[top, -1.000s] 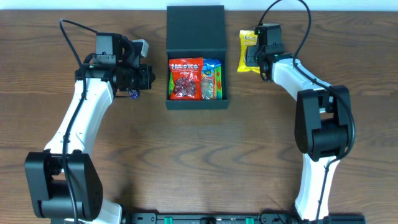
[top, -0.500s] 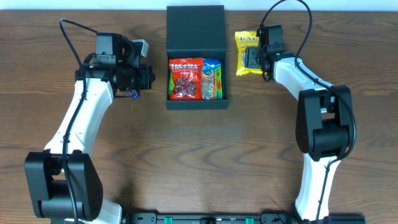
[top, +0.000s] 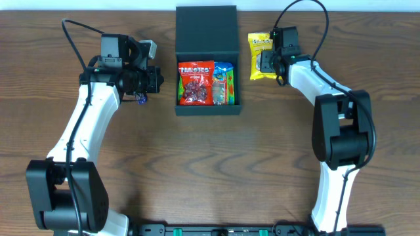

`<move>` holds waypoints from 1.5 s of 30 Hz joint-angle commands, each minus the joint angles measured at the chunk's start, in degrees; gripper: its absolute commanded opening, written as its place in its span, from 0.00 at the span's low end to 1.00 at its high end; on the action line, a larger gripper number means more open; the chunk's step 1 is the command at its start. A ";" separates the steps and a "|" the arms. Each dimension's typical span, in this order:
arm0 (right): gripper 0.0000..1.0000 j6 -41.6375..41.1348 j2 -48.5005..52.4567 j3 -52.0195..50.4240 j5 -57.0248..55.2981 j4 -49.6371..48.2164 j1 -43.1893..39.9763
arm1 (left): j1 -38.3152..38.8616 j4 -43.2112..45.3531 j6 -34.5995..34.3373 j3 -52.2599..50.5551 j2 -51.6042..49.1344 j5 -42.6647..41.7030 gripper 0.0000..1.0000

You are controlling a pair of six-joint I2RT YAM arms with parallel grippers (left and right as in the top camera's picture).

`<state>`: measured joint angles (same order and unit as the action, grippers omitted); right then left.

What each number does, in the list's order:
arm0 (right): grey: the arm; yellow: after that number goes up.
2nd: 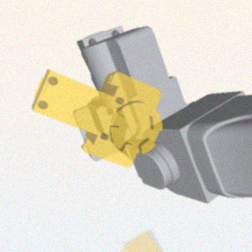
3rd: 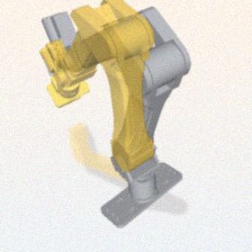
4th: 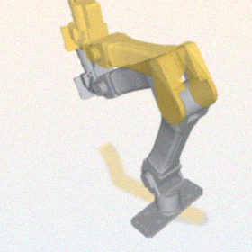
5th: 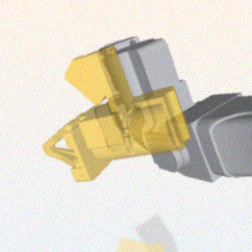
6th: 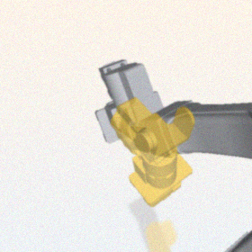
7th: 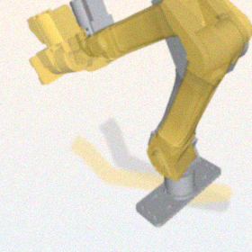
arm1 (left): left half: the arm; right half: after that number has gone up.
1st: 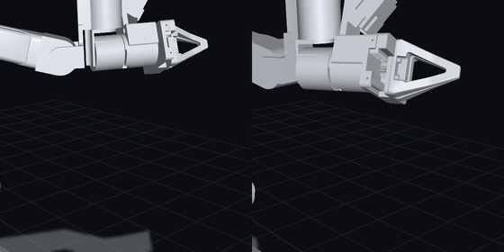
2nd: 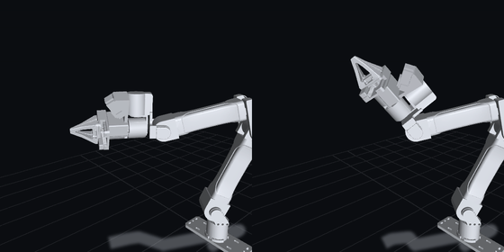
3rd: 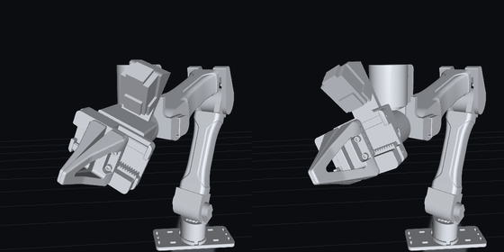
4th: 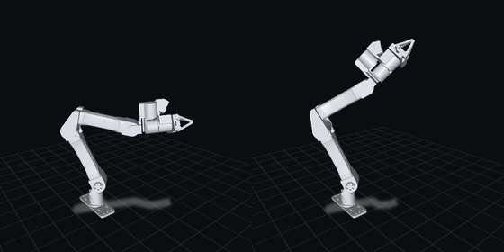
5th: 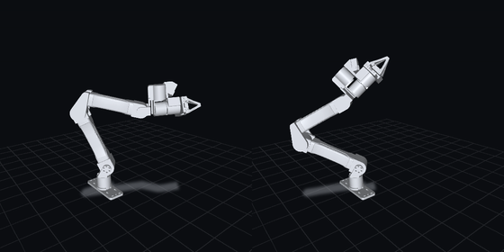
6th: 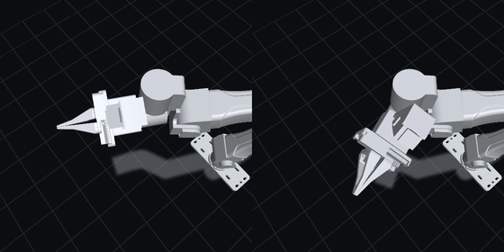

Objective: Pack container
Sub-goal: 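Reach right gripper to the yellow candy bag and grasp it, then lift the yellow bag and carry it over the box with right gripper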

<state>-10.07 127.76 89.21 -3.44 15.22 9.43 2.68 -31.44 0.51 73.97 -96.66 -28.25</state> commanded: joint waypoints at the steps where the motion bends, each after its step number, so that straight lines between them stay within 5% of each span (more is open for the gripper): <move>1: 0.51 -0.17 2.82 -0.50 0.72 2.14 0.00 | -0.28 0.22 1.25 0.13 1.18 0.35 0.06; 6: 0.37 -0.17 3.52 -0.50 0.70 3.50 0.02 | -0.28 0.22 1.25 0.13 1.18 0.35 0.06; 12: 0.02 -0.17 3.52 -0.50 0.70 4.22 -0.04 | -0.28 0.22 1.22 0.13 1.18 0.35 0.06; 21: 0.01 -0.17 1.40 1.62 0.66 10.27 -0.02 | -0.31 0.26 1.22 0.13 1.18 0.35 0.06; 32: 0.01 -0.61 -13.38 5.75 0.72 19.89 1.27 | -0.31 2.08 1.22 0.13 1.18 1.09 0.06; 45: 0.01 -16.90 -21.94 5.09 6.34 25.16 11.04 | -0.31 4.59 1.22 0.13 1.18 3.19 0.06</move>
<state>-20.16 104.95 94.26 0.91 40.10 17.65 2.68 -27.16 1.32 73.97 -96.66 -26.06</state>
